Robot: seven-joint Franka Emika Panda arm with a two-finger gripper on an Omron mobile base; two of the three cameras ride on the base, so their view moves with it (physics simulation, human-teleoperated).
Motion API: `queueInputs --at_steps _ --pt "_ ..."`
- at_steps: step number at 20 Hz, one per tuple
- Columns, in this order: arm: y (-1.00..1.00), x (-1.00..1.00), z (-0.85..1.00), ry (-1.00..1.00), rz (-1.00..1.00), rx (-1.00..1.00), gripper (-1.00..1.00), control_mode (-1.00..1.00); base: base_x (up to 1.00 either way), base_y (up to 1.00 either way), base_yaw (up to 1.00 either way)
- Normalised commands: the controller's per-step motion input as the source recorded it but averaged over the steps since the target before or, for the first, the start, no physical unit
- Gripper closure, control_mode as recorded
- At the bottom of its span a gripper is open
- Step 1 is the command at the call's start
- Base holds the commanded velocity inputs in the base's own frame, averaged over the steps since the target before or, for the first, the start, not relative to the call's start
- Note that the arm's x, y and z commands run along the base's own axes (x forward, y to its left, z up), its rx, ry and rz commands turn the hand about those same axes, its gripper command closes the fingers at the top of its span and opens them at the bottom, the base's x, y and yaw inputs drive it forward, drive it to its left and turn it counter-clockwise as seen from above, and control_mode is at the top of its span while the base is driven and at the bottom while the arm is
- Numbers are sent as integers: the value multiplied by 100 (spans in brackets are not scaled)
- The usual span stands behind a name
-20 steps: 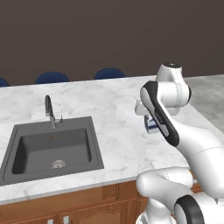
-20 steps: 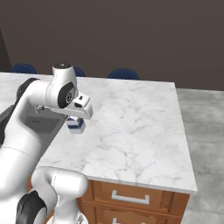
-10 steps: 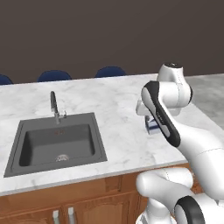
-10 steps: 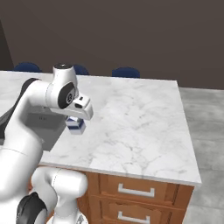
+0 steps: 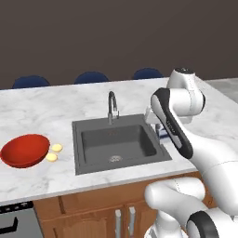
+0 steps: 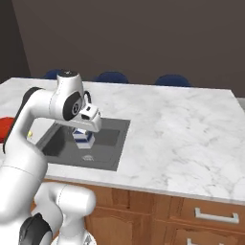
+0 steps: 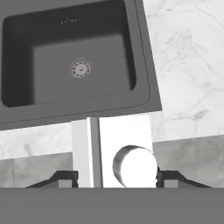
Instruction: Gather the eggs and milk located in the vicinity of the sink area and place them right next to the bowl.
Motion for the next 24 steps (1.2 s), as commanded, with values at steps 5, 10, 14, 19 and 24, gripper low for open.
queueInputs --at_steps 5,10,14,19,24 --pt "0 0 0 0 0 0 100 100 -2 100 0" --pt "0 0 0 0 0 0 100 100 -5 93 0" --pt "0 0 0 0 0 0 100 100 -3 91 0" --pt "0 0 0 0 0 0 100 100 0 69 0" --pt "0 0 0 0 0 0 100 100 1 45 0"
